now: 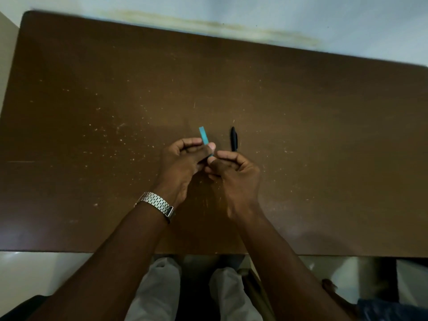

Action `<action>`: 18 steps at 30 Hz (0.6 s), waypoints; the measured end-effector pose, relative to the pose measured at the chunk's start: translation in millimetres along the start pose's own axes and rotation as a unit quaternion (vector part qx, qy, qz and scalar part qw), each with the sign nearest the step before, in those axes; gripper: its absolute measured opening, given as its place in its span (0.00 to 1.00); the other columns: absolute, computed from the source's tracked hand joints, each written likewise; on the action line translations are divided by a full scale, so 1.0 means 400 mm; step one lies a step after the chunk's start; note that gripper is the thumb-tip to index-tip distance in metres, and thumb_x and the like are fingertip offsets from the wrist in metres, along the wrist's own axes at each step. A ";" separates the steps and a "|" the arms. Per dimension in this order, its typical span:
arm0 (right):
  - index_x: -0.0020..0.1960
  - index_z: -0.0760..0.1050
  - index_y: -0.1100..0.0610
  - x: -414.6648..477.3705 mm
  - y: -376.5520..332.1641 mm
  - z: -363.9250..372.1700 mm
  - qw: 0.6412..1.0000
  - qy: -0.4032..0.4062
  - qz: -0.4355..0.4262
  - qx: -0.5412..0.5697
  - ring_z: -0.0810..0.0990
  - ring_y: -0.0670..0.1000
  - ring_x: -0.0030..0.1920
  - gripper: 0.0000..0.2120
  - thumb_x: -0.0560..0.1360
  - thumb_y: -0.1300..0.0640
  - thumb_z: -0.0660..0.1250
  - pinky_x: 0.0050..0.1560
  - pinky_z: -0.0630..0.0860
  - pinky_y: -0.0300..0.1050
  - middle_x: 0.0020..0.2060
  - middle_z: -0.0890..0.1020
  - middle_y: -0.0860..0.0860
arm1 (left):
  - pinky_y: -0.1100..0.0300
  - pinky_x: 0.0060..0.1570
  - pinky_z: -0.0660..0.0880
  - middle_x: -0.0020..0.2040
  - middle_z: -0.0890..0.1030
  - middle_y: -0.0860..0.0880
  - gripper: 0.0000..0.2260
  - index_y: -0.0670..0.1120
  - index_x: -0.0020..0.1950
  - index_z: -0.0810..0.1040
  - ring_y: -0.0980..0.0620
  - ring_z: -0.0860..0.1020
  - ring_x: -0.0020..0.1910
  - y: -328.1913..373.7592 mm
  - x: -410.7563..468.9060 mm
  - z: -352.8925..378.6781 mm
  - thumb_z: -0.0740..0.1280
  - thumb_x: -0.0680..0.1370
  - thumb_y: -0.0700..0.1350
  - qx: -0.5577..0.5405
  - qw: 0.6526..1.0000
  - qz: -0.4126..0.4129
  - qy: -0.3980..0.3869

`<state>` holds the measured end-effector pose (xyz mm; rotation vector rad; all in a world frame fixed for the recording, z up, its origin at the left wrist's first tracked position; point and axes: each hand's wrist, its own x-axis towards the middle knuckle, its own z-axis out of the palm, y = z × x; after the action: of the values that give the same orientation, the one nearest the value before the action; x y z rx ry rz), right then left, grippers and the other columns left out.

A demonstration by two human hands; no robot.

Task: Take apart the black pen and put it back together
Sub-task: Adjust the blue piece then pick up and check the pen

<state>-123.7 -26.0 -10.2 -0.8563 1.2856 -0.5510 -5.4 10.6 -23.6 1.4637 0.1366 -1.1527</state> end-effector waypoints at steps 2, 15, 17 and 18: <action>0.54 0.83 0.59 -0.001 0.000 -0.009 0.999 -0.006 -0.007 -0.036 0.89 0.49 0.38 0.07 0.76 0.63 0.76 0.39 0.85 0.40 0.40 0.89 0.55 | 0.55 0.46 0.85 0.46 0.89 0.43 0.14 0.44 0.52 0.81 0.48 0.88 0.48 0.004 0.004 -0.005 0.80 0.70 0.37 0.020 1.000 -0.007 -0.008; 0.43 0.78 0.50 0.216 -0.063 -0.066 0.861 0.045 -0.124 -0.492 0.83 0.50 0.39 0.10 0.72 0.49 0.79 0.40 0.83 0.49 0.39 0.82 0.49 | 0.59 0.37 0.81 0.33 0.84 0.53 0.11 0.52 0.40 0.81 0.58 0.83 0.34 -0.011 0.089 -0.055 0.83 0.67 0.47 0.307 0.946 0.103 0.032; 0.43 0.80 0.55 0.230 -0.075 -0.057 0.833 0.042 -0.126 -0.536 0.83 0.50 0.35 0.09 0.71 0.52 0.79 0.35 0.82 0.47 0.37 0.84 0.51 | 0.60 0.35 0.79 0.31 0.83 0.54 0.12 0.52 0.39 0.80 0.63 0.81 0.31 -0.018 0.092 -0.061 0.83 0.67 0.48 0.319 0.940 0.115 0.034; 0.42 0.81 0.57 0.232 -0.083 -0.053 0.832 0.039 -0.125 -0.539 0.83 0.50 0.33 0.08 0.71 0.54 0.78 0.32 0.81 0.46 0.36 0.84 0.53 | 0.60 0.35 0.77 0.32 0.83 0.53 0.12 0.52 0.39 0.80 0.65 0.81 0.29 -0.018 0.093 -0.064 0.83 0.68 0.48 0.326 0.938 0.116 0.034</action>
<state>-120.1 -122.3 -39.9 -1.9743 1.5542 0.0124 22.4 14.1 -59.6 2.0374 -0.4027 -0.9921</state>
